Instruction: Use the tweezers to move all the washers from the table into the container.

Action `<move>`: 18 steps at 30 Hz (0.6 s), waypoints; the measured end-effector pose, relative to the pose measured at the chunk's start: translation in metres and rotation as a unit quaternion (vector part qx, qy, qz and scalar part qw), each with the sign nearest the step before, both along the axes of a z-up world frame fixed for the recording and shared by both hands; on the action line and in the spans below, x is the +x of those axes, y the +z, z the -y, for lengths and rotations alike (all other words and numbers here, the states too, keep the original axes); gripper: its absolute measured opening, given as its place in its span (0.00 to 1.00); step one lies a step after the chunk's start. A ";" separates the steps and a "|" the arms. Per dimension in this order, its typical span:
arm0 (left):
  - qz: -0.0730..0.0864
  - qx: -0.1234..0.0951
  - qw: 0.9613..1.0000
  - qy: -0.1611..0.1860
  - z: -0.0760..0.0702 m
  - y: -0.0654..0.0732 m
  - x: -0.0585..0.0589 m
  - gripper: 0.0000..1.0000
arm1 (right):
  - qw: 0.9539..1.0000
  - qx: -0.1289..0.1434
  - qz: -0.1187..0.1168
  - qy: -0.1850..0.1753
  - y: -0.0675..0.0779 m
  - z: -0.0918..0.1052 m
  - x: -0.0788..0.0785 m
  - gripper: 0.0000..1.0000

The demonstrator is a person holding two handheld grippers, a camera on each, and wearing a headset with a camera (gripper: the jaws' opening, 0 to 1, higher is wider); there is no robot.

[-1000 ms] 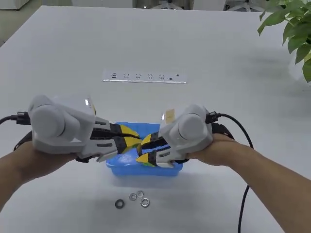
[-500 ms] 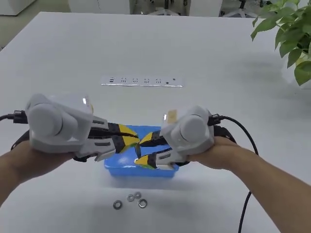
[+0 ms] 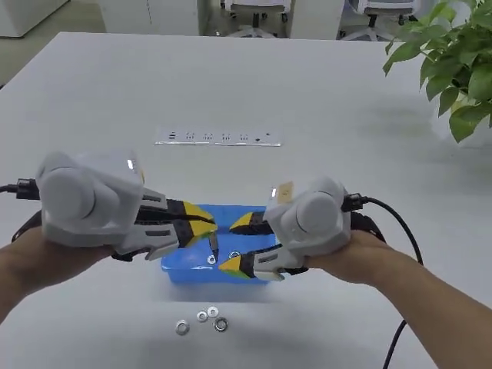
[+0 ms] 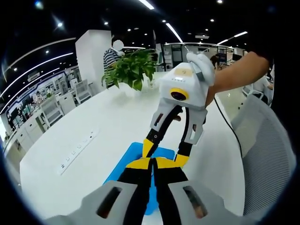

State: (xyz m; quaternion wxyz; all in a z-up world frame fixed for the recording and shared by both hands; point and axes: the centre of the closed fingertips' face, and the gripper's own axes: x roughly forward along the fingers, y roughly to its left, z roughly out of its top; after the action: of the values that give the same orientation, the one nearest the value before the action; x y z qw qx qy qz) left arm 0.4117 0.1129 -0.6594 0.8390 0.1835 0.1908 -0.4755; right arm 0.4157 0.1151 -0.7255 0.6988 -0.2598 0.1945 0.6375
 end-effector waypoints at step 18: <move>0.009 0.003 1.000 -0.001 0.000 0.014 -0.013 0.05 | 0.998 0.004 0.006 -0.055 0.009 0.029 -0.004 0.57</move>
State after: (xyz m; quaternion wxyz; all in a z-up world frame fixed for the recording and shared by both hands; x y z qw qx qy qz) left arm 0.3986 0.1129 -0.6455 0.8395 0.1902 0.1847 -0.4743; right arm 0.4120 0.0864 -0.7161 0.7351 -0.2498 0.2018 0.5971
